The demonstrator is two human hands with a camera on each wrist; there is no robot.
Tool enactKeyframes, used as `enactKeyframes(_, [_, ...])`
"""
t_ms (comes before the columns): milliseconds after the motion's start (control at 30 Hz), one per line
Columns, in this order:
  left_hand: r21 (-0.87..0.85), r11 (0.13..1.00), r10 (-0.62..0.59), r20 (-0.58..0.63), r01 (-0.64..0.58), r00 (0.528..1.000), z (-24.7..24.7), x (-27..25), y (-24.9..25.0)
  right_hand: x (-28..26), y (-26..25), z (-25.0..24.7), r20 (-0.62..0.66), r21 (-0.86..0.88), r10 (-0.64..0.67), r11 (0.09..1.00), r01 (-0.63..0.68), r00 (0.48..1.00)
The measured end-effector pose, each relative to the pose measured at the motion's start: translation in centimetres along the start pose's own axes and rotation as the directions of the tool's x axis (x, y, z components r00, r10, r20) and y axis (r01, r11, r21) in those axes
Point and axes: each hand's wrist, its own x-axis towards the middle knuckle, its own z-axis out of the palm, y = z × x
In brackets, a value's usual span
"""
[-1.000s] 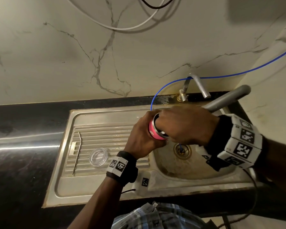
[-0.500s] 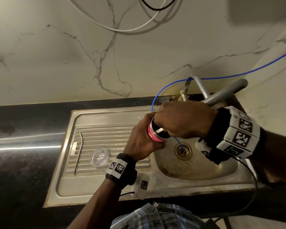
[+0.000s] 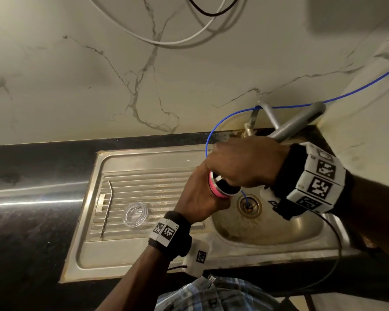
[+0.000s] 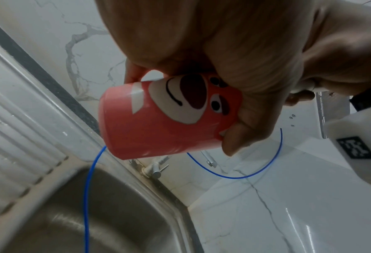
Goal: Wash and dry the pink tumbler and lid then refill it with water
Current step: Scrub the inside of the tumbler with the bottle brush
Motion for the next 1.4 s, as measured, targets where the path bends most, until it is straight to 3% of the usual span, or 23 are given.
enactKeyframes(267, [0.044,0.998,0.034,0.005,-0.034,0.999,-0.1,-0.5,-0.6,-2.1,1.6,-2.4,-0.048,-0.028,0.056,0.998,-0.057,0.997])
enactKeyframes(500, [0.005,0.999,0.052,0.033,-0.052,0.998,0.1,0.1,0.8,-0.2,0.1,-1.2,-0.027,-0.056,-0.033,0.998,0.031,0.999])
enactKeyframes(700, [0.0,1.0,-0.003,0.002,0.003,1.0,-0.8,-0.6,-0.7,-2.1,1.9,-3.3,-0.085,-0.024,0.096,0.995,-0.098,0.992])
enactKeyframes(1133, [-0.033,0.999,0.037,0.025,-0.036,0.999,-0.7,-0.3,1.6,-0.9,0.9,-1.7,-0.035,-0.107,0.05,0.993,-0.054,0.998])
enactKeyframes(1400, [-0.017,0.999,-0.05,0.009,0.05,0.999,-1.2,-1.2,-0.6,-2.3,3.2,-3.5,-0.07,-0.109,0.154,0.981,-0.161,0.986])
